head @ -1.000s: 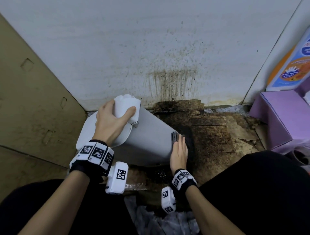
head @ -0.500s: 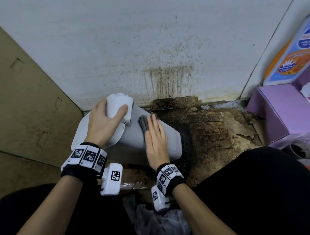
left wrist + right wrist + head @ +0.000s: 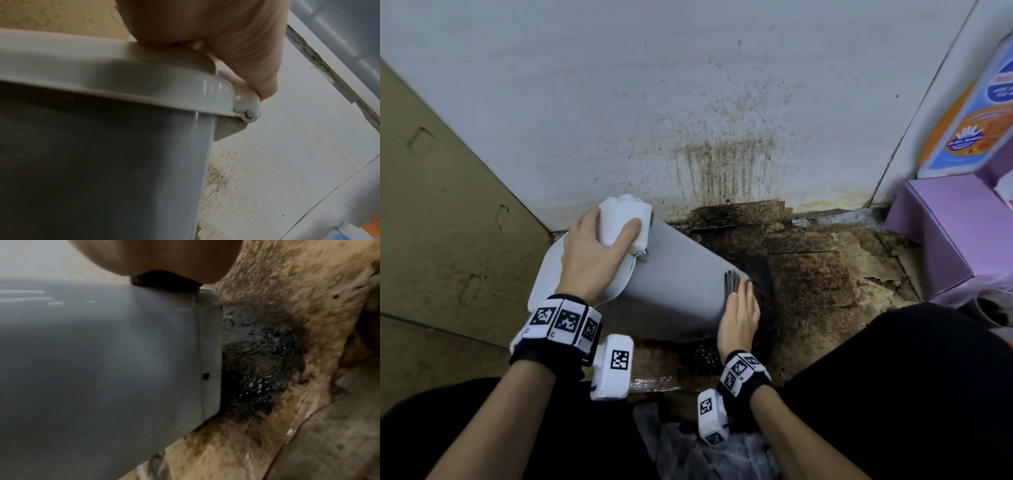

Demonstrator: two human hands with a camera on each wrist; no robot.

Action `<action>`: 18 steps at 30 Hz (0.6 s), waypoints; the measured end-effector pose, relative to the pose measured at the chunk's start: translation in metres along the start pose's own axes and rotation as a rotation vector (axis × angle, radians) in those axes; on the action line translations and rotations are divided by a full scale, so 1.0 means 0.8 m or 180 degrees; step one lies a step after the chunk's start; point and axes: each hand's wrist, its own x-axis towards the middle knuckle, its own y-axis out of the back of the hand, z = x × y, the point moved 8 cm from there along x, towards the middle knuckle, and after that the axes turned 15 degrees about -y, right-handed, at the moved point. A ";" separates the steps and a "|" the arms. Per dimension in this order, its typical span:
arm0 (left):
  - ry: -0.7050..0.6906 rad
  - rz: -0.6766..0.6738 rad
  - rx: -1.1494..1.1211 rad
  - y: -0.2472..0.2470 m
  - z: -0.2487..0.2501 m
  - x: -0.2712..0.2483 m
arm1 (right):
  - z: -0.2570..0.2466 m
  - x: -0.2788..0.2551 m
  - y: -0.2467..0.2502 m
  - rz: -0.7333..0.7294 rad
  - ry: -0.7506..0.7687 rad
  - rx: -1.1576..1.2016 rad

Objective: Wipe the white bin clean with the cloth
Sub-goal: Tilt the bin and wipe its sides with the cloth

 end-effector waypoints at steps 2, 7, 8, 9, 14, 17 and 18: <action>0.0016 0.0011 0.0022 0.001 0.006 -0.002 | -0.015 -0.017 -0.006 0.0022 0.0097 0.0162; 0.0018 0.0049 0.0066 0.000 0.018 -0.005 | -0.092 -0.097 -0.027 -0.0071 0.0981 0.0228; 0.0042 0.0052 0.0065 0.001 0.015 -0.004 | -0.108 -0.114 -0.031 -0.0119 0.1243 0.0176; 0.0069 0.0041 0.0061 0.002 0.013 -0.004 | -0.120 -0.128 -0.033 -0.0141 0.1488 0.0088; 0.0035 -0.0013 0.0059 0.002 0.018 -0.008 | -0.118 -0.129 -0.027 -0.0023 0.2175 -0.0612; 0.0054 -0.0020 0.0057 0.004 0.019 -0.008 | -0.084 -0.099 -0.020 -0.0124 0.2134 -0.0655; 0.0071 -0.0023 0.0033 0.004 0.018 -0.007 | -0.070 -0.086 -0.018 -0.0109 0.2001 -0.0602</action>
